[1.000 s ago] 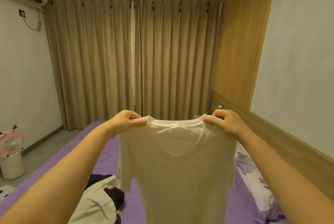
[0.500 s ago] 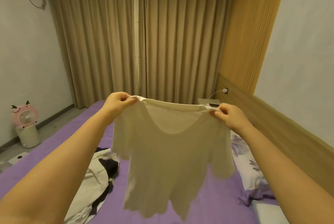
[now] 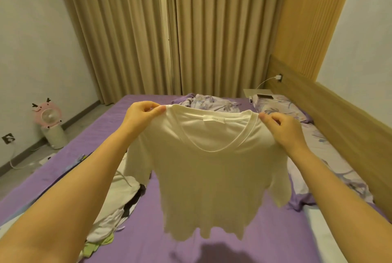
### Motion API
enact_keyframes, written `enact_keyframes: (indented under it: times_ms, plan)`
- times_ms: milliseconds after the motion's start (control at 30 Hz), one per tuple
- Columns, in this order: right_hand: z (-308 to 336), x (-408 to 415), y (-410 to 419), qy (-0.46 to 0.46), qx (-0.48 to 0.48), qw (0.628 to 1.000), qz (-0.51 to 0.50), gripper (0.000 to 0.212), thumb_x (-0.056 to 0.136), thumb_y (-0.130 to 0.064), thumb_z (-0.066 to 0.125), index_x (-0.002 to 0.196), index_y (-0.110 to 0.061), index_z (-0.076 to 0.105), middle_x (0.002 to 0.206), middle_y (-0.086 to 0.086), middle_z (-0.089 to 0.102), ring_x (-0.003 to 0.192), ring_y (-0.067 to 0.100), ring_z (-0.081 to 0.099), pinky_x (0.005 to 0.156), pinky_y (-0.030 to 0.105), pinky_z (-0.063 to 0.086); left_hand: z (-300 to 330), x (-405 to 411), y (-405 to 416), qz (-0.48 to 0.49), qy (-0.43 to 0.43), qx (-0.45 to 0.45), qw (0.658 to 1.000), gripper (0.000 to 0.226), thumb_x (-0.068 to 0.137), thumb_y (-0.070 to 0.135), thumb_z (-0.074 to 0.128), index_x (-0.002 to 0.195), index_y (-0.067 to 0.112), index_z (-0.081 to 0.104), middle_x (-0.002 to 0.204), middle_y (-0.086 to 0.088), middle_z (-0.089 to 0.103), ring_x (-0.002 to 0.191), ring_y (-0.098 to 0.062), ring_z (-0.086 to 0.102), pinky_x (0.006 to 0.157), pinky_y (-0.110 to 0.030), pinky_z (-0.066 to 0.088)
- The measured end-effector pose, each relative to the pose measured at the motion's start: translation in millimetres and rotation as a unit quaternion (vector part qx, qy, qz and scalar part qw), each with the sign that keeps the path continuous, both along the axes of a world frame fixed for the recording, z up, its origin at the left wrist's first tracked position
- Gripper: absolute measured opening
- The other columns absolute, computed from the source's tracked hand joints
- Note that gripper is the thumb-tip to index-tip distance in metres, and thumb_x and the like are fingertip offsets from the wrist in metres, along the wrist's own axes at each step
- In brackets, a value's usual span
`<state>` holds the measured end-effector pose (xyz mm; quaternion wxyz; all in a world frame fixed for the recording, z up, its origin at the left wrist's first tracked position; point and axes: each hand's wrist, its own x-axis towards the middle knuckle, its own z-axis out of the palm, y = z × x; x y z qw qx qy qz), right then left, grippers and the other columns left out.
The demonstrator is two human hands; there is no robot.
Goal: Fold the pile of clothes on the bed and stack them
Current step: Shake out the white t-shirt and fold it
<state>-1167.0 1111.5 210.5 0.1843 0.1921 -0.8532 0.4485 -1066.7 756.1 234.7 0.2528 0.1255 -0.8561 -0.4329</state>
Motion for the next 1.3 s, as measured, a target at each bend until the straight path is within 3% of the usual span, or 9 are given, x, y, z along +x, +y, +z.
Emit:
enact_keyframes:
  times_ms: [233,367,500,700,833,933,1100,1233,1300]
  plan:
    - [-30,-23,-23,-0.028,0.009,0.999,-0.013,0.052,0.09,-0.035,0.061,0.053,-0.016,0.03,0.05,-0.002,0.029,0.05,0.013,0.029,0.051,0.028,0.022,-35,-32,-13,-0.005,-0.05,-0.02,0.999,0.025,0.086,0.043,0.066,0.081,0.018,0.068,0.076,0.007,0.064,0.072,-0.008,0.056,0.064,-0.025,0.044]
    - [-80,-42,-41,-0.126,0.058,0.99,0.005,0.036,0.092,-0.031,0.059,0.067,-0.006,0.051,0.059,-0.001,0.043,0.056,0.011,0.038,0.053,0.024,0.028,-96,-63,-21,-0.026,-0.135,-0.049,0.989,0.023,0.093,0.036,0.057,0.084,0.015,0.061,0.074,0.006,0.054,0.071,-0.011,0.049,0.059,-0.025,0.037]
    - [-152,-55,-59,-0.254,0.159,0.954,0.012,0.018,0.094,-0.017,0.05,0.086,-0.005,0.06,0.076,0.002,0.056,0.071,0.019,0.047,0.055,0.022,0.032,-179,-88,-29,-0.06,-0.244,-0.047,0.967,0.022,0.098,0.029,0.049,0.096,0.009,0.06,0.085,-0.004,0.056,0.08,-0.019,0.05,0.06,-0.028,0.036]
    - [-264,-59,-80,-0.388,0.247,0.883,-0.093,0.024,0.099,-0.02,0.043,0.104,-0.004,0.061,0.102,0.017,0.065,0.092,0.031,0.057,0.073,0.035,0.041,-295,-109,-42,-0.105,-0.357,0.052,0.927,0.02,0.096,0.021,0.056,0.103,0.004,0.061,0.083,-0.005,0.056,0.077,-0.017,0.05,0.06,-0.027,0.035]
    - [-314,-64,-93,-0.433,0.282,0.847,-0.126,0.028,0.099,-0.028,0.043,0.101,-0.007,0.062,0.101,0.014,0.065,0.092,0.032,0.058,0.074,0.036,0.044,-349,-130,-50,-0.119,-0.407,0.077,0.902,0.021,0.091,0.024,0.062,0.076,0.01,0.059,0.069,0.0,0.053,0.071,-0.018,0.047,0.054,-0.025,0.035]
    - [-338,-70,-104,-0.429,0.24,0.859,-0.141,0.031,0.101,-0.026,0.042,0.102,0.0,0.06,0.098,0.018,0.065,0.09,0.034,0.058,0.076,0.04,0.046,-377,-147,-50,-0.111,-0.431,0.075,0.892,0.024,0.091,0.024,0.06,0.069,0.016,0.054,0.067,0.001,0.053,0.071,-0.021,0.048,0.062,-0.03,0.039]
    - [-371,-86,-113,-0.452,0.136,0.866,-0.164,0.026,0.1,-0.02,0.043,0.1,0.001,0.059,0.094,0.023,0.064,0.079,0.036,0.056,0.061,0.037,0.045,-411,-169,-49,-0.099,-0.469,0.013,0.878,0.017,0.093,0.032,0.055,0.097,0.023,0.068,0.095,-0.003,0.069,0.097,-0.026,0.06,0.079,-0.033,0.049]
    - [-385,-119,-107,-0.419,0.13,0.881,-0.178,0.021,0.096,-0.022,0.051,0.101,-0.006,0.063,0.087,0.012,0.064,0.078,0.032,0.058,0.06,0.034,0.041,-426,-195,-56,-0.074,-0.469,-0.062,0.878,0.019,0.094,0.031,0.052,0.099,0.031,0.07,0.09,-0.001,0.07,0.089,-0.026,0.06,0.063,-0.029,0.045]
    - [-387,-144,-103,-0.395,0.156,0.887,-0.18,0.023,0.096,-0.029,0.052,0.105,-0.012,0.064,0.088,0.008,0.063,0.079,0.027,0.056,0.062,0.032,0.041,-428,-215,-59,-0.05,-0.449,-0.029,0.892,0.017,0.096,0.025,0.05,0.098,0.025,0.067,0.089,-0.005,0.068,0.074,-0.025,0.059,0.057,-0.028,0.04]
